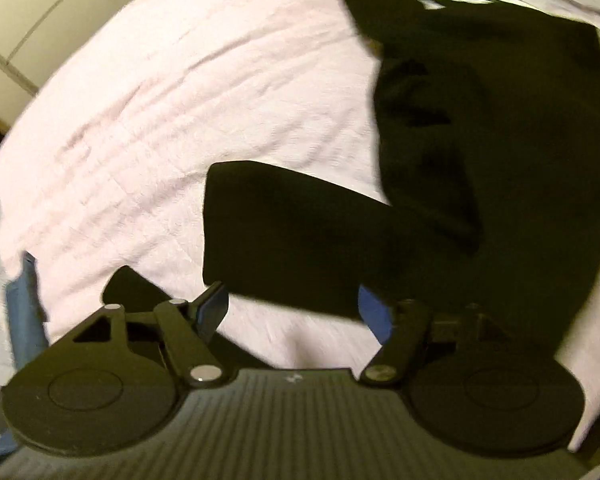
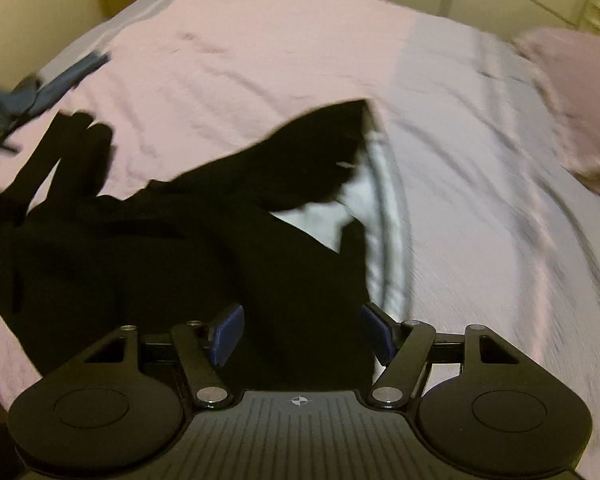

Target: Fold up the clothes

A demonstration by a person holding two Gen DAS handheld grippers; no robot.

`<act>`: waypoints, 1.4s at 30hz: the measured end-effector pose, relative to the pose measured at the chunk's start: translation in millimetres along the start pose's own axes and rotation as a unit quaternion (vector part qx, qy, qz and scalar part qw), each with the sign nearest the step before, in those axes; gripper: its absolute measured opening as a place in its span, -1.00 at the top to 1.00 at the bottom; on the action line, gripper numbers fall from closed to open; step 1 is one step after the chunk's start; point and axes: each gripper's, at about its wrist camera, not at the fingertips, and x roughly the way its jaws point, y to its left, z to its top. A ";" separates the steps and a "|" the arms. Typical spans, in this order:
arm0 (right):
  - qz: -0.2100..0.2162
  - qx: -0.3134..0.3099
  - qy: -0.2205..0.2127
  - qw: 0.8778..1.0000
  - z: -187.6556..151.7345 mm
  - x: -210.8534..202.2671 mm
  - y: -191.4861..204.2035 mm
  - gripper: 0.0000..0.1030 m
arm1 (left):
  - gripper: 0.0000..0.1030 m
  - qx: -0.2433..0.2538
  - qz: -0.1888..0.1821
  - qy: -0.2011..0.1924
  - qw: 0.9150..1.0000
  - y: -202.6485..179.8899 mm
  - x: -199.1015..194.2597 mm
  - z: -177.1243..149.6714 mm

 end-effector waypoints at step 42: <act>-0.089 -0.017 0.098 0.991 -24.3 65.8 -51.9 0.92 | 0.90 -0.094 -0.187 -0.024 0.978 95.9 108.3 49.1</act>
